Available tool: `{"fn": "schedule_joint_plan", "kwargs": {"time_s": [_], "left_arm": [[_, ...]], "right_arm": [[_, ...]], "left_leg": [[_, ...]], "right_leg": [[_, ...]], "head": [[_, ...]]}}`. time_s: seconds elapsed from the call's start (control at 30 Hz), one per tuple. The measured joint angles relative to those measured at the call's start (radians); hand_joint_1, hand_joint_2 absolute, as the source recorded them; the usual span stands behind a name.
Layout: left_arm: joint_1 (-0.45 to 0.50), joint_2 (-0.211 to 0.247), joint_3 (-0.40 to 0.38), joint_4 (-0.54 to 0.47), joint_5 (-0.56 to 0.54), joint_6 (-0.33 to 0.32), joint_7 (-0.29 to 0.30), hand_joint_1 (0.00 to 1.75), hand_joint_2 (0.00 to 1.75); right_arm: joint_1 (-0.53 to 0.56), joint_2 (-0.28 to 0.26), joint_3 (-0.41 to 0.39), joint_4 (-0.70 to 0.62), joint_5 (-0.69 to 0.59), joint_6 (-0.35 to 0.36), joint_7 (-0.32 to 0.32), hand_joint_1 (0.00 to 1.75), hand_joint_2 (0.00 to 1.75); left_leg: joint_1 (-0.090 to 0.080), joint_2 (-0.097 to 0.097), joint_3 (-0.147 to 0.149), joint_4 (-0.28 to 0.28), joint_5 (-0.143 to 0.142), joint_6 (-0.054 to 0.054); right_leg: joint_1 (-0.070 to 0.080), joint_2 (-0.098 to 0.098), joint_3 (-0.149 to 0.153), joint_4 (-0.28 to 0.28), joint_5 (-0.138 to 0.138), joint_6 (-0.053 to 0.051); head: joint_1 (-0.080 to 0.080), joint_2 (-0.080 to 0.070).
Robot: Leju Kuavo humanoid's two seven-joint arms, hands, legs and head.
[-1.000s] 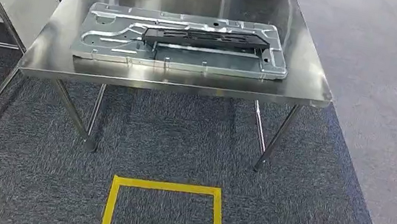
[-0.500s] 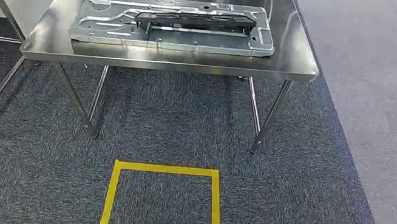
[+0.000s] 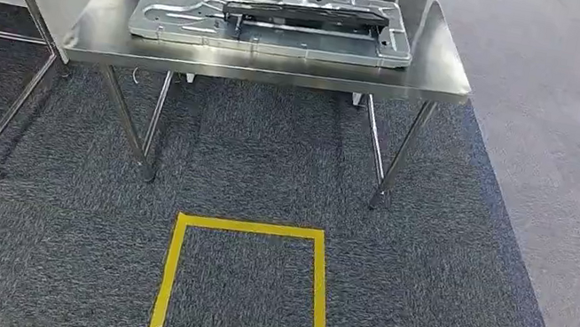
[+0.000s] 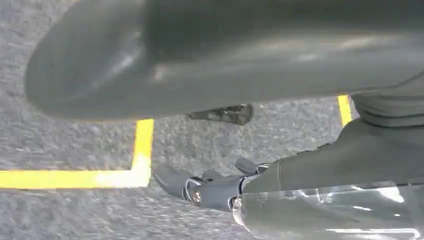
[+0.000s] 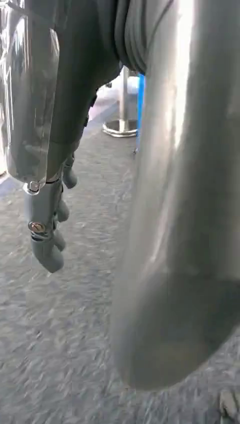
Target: Take the parts from the cabinet and place them on the table.
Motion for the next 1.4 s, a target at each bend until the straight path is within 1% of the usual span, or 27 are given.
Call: {"fn": "schedule_joint_plan", "kwargs": {"time_s": [0.03,0.07,0.1,0.13,0.17,0.2,0.27,0.33,0.37,0.4,0.47,0.5,0.53,0.57,0.6,0.67,0.7,0.77,0.8,0.83,0.87,0.9,0.97,1.0,1.17,1.2,1.4], "left_arm": [[0.001,0.000,0.000,0.000,0.001,0.002,0.010,0.00,0.00],[0.000,0.000,0.000,0.000,0.002,0.004,0.021,0.00,0.00],[0.000,0.000,0.000,0.000,0.002,0.005,0.031,0.00,0.00],[0.000,0.000,0.000,0.000,0.004,0.007,0.039,0.00,0.00],[0.000,0.000,0.000,0.000,0.006,0.009,0.043,0.00,0.00],[-0.001,0.000,0.000,0.000,0.006,0.010,0.046,0.00,0.00],[-0.003,0.000,0.000,0.000,0.007,0.012,0.049,0.00,0.00],[-0.003,0.000,0.000,0.000,0.007,0.013,0.050,0.00,0.00],[-0.002,0.000,0.001,0.000,0.007,0.013,0.050,0.00,0.00],[-0.001,0.000,0.001,0.000,0.007,0.013,0.050,0.00,0.00],[0.000,0.000,0.001,0.000,0.006,0.013,0.050,0.00,0.00],[0.001,0.000,0.001,0.000,0.005,0.013,0.050,0.00,0.00],[0.001,-0.001,0.000,0.001,0.005,0.013,0.050,0.00,0.00],[0.002,-0.001,0.000,0.001,0.005,0.013,0.050,0.00,0.00],[0.003,-0.001,0.000,0.001,0.005,0.013,0.050,0.00,0.00],[0.002,0.000,0.001,0.001,0.005,0.016,0.050,0.00,0.00],[0.002,0.003,0.001,0.001,0.005,0.016,0.050,0.00,0.00],[0.001,0.004,0.001,0.001,0.005,0.017,0.050,0.00,0.00],[0.002,0.004,0.001,0.001,0.006,0.017,0.050,0.00,0.00],[0.002,0.003,0.001,0.001,0.006,0.017,0.050,0.00,0.00],[0.003,0.003,0.001,0.001,0.006,0.017,0.050,0.00,0.00],[0.003,0.003,0.001,0.001,0.005,0.018,0.050,0.00,1.75],[0.001,0.004,0.001,0.001,0.005,0.019,0.050,0.00,1.75],[0.000,0.004,0.001,0.001,0.005,0.019,0.050,0.00,1.75],[0.000,0.004,0.001,0.001,-0.002,0.020,0.050,0.00,1.75],[0.000,0.004,0.001,0.001,-0.003,0.021,0.050,0.00,1.75],[0.001,0.004,-0.005,0.001,0.003,0.020,0.057,0.00,1.75]], "right_arm": [[0.000,0.000,-0.005,0.000,-0.006,0.005,0.000,0.00,0.00],[0.000,0.000,-0.010,0.000,-0.011,0.008,0.000,0.00,0.00],[0.000,0.000,-0.013,0.000,-0.013,0.011,0.000,0.00,0.00],[0.000,-0.001,-0.015,0.000,-0.014,0.014,0.000,0.00,0.00],[-0.002,-0.001,-0.017,0.000,-0.014,0.017,0.000,0.00,1.75],[-0.004,-0.001,-0.019,0.000,-0.014,0.022,-0.001,0.00,1.75],[-0.005,-0.001,-0.023,0.000,-0.015,0.026,-0.002,0.00,1.75],[-0.002,-0.001,-0.025,0.000,-0.017,0.029,-0.002,0.00,1.75],[-0.002,0.000,-0.026,0.000,-0.018,0.031,-0.002,0.00,1.75],[-0.003,-0.001,-0.029,0.000,-0.021,0.035,-0.001,0.00,1.75],[-0.003,-0.002,-0.032,0.000,-0.025,0.040,0.001,0.00,1.75],[-0.002,-0.003,-0.033,0.000,-0.027,0.040,0.003,0.00,1.75],[-0.001,-0.003,-0.036,0.000,-0.027,0.040,0.006,0.00,1.75],[-0.001,-0.003,-0.038,0.000,-0.027,0.040,0.006,0.00,1.75],[-0.001,-0.003,-0.039,0.000,-0.027,0.041,0.006,0.00,1.75],[-0.001,-0.003,-0.040,0.000,-0.029,0.042,0.006,0.00,1.75],[-0.001,0.000,-0.040,0.001,-0.029,0.044,0.006,0.00,1.75],[-0.003,0.001,-0.042,0.001,-0.029,0.049,0.005,0.00,1.75],[-0.003,0.000,-0.043,0.001,-0.029,0.050,0.004,0.00,1.75],[-0.003,0.000,-0.045,0.001,-0.032,0.053,0.004,0.00,1.75],[-0.003,0.000,-0.047,0.001,-0.036,0.057,0.005,0.00,1.75],[-0.003,-0.001,-0.050,0.001,-0.042,0.059,0.007,0.00,1.75],[-0.004,-0.001,-0.054,0.001,-0.048,0.058,0.012,0.00,1.75],[-0.003,0.000,-0.055,0.001,-0.050,0.058,0.011,0.00,0.00],[-0.004,-0.001,-0.065,0.001,-0.065,0.060,-0.007,0.00,0.00],[-0.004,-0.001,-0.069,0.001,-0.067,0.060,-0.010,0.00,1.75],[-0.005,-0.001,-0.083,0.001,-0.104,0.071,-0.016,0.00,1.75]], "left_leg": [[-0.001,0.001,-0.013,0.002,0.008,-0.001],[-0.001,0.002,-0.024,0.006,0.014,-0.003],[0.000,0.002,-0.034,0.012,0.018,-0.006],[0.001,0.002,-0.043,0.020,0.020,-0.009],[0.001,0.002,-0.047,0.030,0.021,-0.012],[-0.006,0.001,-0.058,0.043,0.019,-0.016],[-0.006,0.002,-0.067,0.053,0.025,-0.026],[-0.006,0.002,-0.068,0.054,0.030,-0.038],[-0.002,-0.003,-0.073,0.067,0.016,-0.044],[-0.001,-0.004,-0.092,0.112,-0.024,-0.050],[0.007,-0.004,-0.155,0.262,-0.109,-0.059],[0.009,-0.004,-0.185,0.337,-0.138,-0.063],[0.010,-0.004,-0.197,0.373,-0.140,-0.064],[0.011,-0.004,-0.184,0.355,-0.116,-0.064],[0.012,-0.004,-0.149,0.292,-0.075,-0.061],[0.010,-0.006,-0.050,0.108,0.006,-0.046],[0.004,-0.008,-0.023,0.056,-0.004,-0.036],[-0.001,-0.007,-0.024,0.040,-0.001,-0.035],[0.003,-0.007,-0.025,0.032,0.003,-0.041],[0.002,-0.008,-0.027,0.034,0.003,-0.042],[0.001,-0.008,-0.028,0.034,0.002,-0.041],[-0.001,-0.008,-0.029,0.036,0.002,-0.039],[-0.003,-0.008,-0.031,0.037,0.002,-0.033],[-0.005,-0.007,-0.031,0.037,0.003,-0.031],[-0.006,-0.007,-0.035,0.042,0.003,-0.025],[-0.006,-0.007,-0.036,0.043,0.003,-0.024],[-0.006,-0.007,-0.037,0.043,0.004,-0.023]], "right_leg": [[0.000,0.000,-0.002,0.039,0.014,0.001],[0.000,0.000,0.019,0.029,0.048,0.002],[0.000,0.000,0.065,-0.026,0.084,0.001],[0.000,0.000,0.128,-0.116,0.106,-0.001],[-0.001,-0.001,0.199,-0.220,0.109,-0.004],[0.004,0.000,0.240,-0.285,0.089,-0.009],[0.005,0.001,0.230,-0.294,0.078,-0.026],[0.001,0.000,0.228,-0.300,0.087,-0.043],[-0.001,-0.004,0.228,-0.302,0.092,-0.051],[-0.001,-0.004,0.223,-0.302,0.096,-0.057],[0.002,-0.004,0.213,-0.301,0.103,-0.064],[0.003,-0.004,0.208,-0.300,0.105,-0.064],[0.003,-0.003,0.205,-0.298,0.107,-0.063],[0.003,-0.003,0.204,-0.296,0.107,-0.062],[0.004,-0.002,0.204,-0.295,0.107,-0.061],[0.005,-0.001,0.206,-0.294,0.107,-0.059],[0.005,0.000,0.202,-0.294,0.108,-0.054],[0.005,0.001,0.197,-0.294,0.114,-0.040],[0.011,0.001,0.195,-0.287,0.108,-0.042],[0.008,0.001,0.194,-0.291,0.112,-0.048],[0.007,0.000,0.194,-0.292,0.114,-0.043],[0.006,0.000,0.194,-0.293,0.114,-0.042],[0.003,0.001,0.194,-0.294,0.117,-0.036],[0.002,0.001,0.193,-0.294,0.118,-0.034],[0.001,0.001,0.191,-0.296,0.122,-0.027],[0.001,0.001,0.191,-0.296,0.123,-0.024],[0.001,0.001,0.190,-0.296,0.124,-0.022]], "head": [[0.000,0.000],[0.000,0.000],[0.000,0.000],[0.000,0.000],[0.000,0.000],[0.000,0.000],[0.000,0.000],[0.000,0.000],[0.000,0.000],[0.000,0.000],[0.000,0.000],[0.000,0.000],[0.000,0.000],[0.000,0.000],[0.000,0.000],[0.000,0.000],[0.000,0.000],[0.000,0.000],[0.000,0.000],[0.000,0.000],[0.000,0.000],[0.000,0.000],[0.000,0.000],[0.000,0.000],[0.000,0.000],[0.000,0.000],[0.000,0.000]]}}
